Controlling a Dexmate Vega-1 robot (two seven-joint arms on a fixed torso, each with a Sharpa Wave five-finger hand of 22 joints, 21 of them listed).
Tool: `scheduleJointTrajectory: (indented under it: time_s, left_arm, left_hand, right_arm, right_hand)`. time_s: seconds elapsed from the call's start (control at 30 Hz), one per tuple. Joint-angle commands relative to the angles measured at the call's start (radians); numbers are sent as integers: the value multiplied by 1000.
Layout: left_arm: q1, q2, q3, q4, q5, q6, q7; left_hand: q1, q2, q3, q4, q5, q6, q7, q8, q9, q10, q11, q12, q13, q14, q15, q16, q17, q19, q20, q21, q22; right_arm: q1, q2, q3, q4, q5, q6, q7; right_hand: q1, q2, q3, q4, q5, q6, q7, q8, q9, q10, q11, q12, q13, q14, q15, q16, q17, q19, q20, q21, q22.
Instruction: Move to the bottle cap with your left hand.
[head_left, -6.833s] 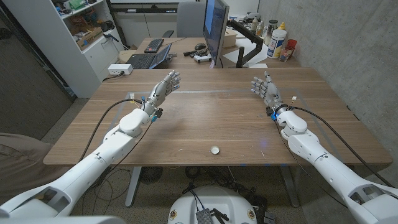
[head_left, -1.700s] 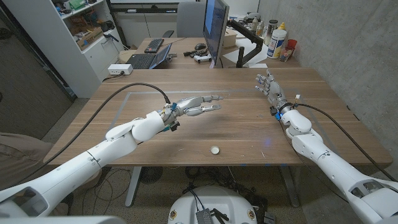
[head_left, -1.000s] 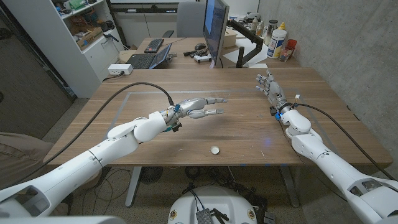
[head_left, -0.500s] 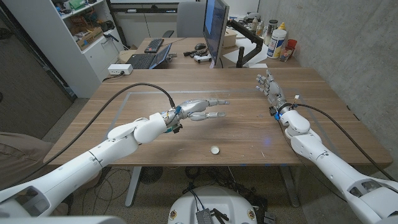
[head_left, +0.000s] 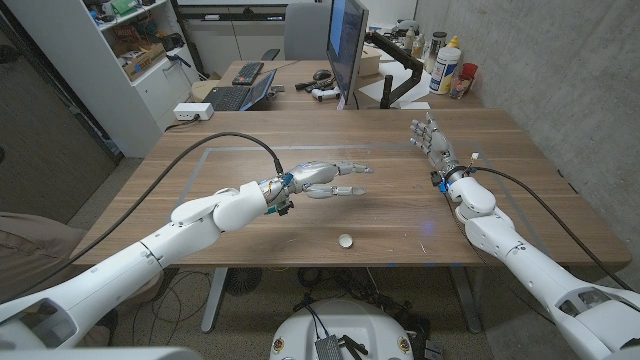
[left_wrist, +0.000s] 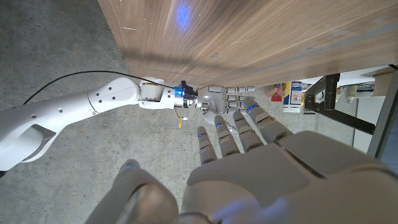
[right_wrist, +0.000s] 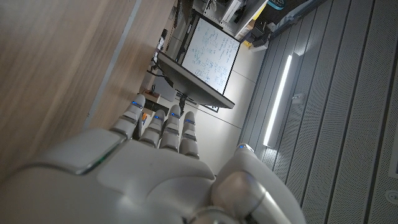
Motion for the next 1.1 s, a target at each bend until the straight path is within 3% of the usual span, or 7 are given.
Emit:
scheduleJointTrajectory:
  time_s: [0.03, 0.57, 0.73, 1.1]
  left_arm:
    - [10, 9, -10, -2, 9, -30, -8]
    - [41, 15, -12, 2, 92, -88, 49]
    - [62, 16, -21, -9, 133, -88, 89]
    - [81, 29, -21, -11, 199, -98, 128]
  left_hand:
    - [8, 5, -4, -2, 6, -6, -3, 2, 0, -4, -3, -3, 2, -3, -143, 2, 3, -6, -39, -1, 2]
    - [16, 0, -14, -2, 24, -36, -3, -3, 0, -19, -11, -5, 2, -15, -155, 1, 3, -10, -40, -2, 1]
    - [18, -6, -25, 0, 40, -6, -1, 13, 1, 3, -6, 5, 2, -26, -150, 0, 3, -14, -42, -3, 1]
    - [16, -11, -46, 6, 64, -51, -3, 1, 1, -51, -10, -11, 2, -61, -143, -3, 4, -37, -45, -7, 2]
  right_arm:
    - [7, 0, -1, 1, -10, 1, -12]
    - [20, 2, -3, 18, -15, 4, -12]
    - [22, 0, -5, 20, -17, 0, -11]
    - [19, -4, -8, 17, -23, -2, -12]
  right_hand:
    - [-1, 16, -2, 5, 3, 3, -1, 6, 2, 13, 12, 7, 2, 12, 2, 8, 0, 5, -2, -4, 3]
    - [0, 15, -1, 5, 3, -3, -8, 3, 2, 8, 12, 4, 0, 12, 4, 8, -2, 7, -3, -10, 3]
    - [1, 15, -1, 5, 3, -2, -7, 4, 2, 8, 10, 4, -1, 10, -15, 7, -2, 10, -7, -11, 3]
    - [2, 14, -1, 5, 4, -3, -6, 3, 2, 8, 10, 4, -1, 10, -15, 7, -3, 11, -10, -14, 3]
